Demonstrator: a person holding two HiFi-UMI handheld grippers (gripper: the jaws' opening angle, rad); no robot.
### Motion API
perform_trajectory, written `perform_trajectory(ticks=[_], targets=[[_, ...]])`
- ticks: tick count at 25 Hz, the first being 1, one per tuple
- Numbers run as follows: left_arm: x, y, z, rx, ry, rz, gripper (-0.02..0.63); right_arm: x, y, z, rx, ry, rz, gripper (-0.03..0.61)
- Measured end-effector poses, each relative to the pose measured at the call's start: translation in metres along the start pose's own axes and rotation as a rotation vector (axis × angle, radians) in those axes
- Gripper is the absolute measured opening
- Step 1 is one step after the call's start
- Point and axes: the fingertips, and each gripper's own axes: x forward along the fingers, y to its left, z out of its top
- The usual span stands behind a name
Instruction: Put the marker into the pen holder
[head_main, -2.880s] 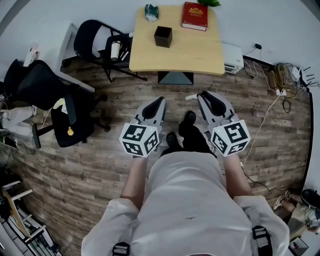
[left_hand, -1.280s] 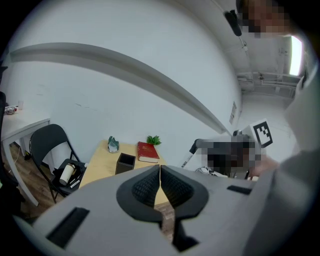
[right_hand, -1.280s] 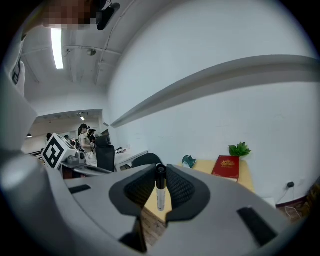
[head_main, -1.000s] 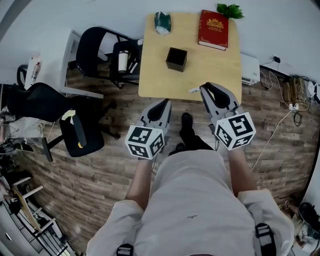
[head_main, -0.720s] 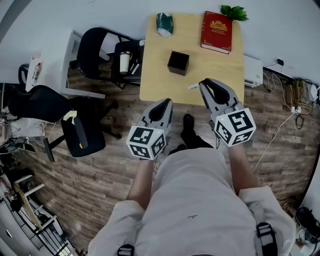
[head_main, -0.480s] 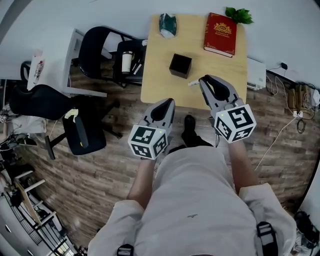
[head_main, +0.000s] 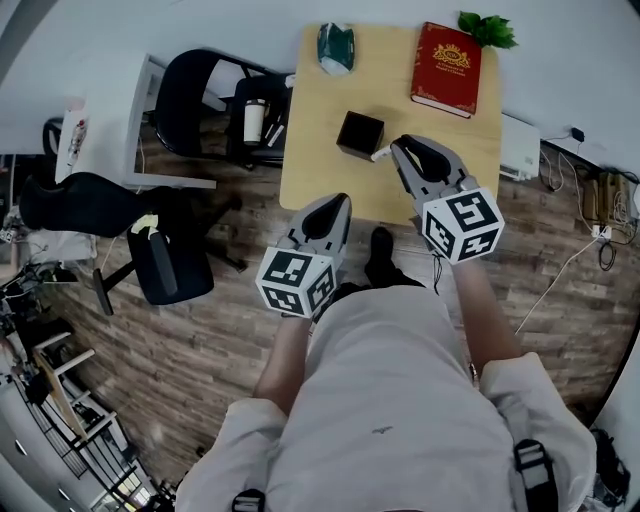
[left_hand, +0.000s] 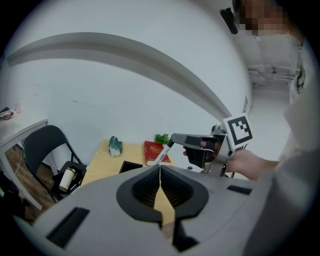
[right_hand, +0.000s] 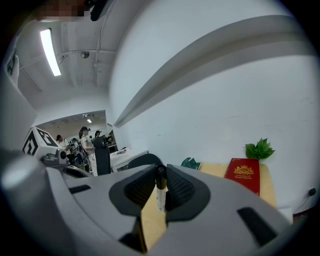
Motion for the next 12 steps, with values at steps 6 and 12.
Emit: perform_trajectory(ticks=[6, 12], targets=[[0.002, 0.004, 0.001, -0.003, 0.007, 0.011, 0.009, 0.020, -0.005, -0.001, -0.016, 0.013, 0.015, 0.066], [0.004, 0.005, 0.003, -0.013, -0.002, 0.030, 0.009, 0.032, -0.010, -0.005, -0.026, 0.032, 0.032, 0.064]])
